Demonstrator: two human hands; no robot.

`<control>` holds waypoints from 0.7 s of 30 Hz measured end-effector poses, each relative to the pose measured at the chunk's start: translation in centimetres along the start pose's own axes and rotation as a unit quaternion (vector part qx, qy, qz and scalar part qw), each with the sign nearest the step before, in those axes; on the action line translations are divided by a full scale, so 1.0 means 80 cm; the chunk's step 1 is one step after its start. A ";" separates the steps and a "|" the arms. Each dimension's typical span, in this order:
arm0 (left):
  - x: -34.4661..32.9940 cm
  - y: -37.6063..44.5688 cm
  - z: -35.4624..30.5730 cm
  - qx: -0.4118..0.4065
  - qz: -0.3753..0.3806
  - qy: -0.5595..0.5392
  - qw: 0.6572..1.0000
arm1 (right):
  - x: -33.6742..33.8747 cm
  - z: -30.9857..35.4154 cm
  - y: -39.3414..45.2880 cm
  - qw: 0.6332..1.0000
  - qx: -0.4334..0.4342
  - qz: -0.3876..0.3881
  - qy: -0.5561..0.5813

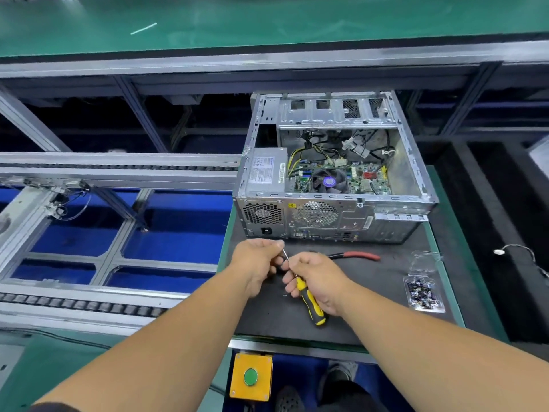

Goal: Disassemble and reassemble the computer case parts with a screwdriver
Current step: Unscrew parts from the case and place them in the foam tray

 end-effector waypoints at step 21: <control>-0.020 0.025 -0.003 0.037 -0.024 0.078 0.996 | -0.029 0.001 0.004 0.993 -0.065 -0.075 0.064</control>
Point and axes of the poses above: each hand's wrist, its own y-axis towards the middle knuckle, its own x-axis out of the back of the hand, z = x × y, the point moved 1 cm from there along y, towards the middle knuckle, and after that the axes turned 7 degrees about -z, right-handed, at the moved point
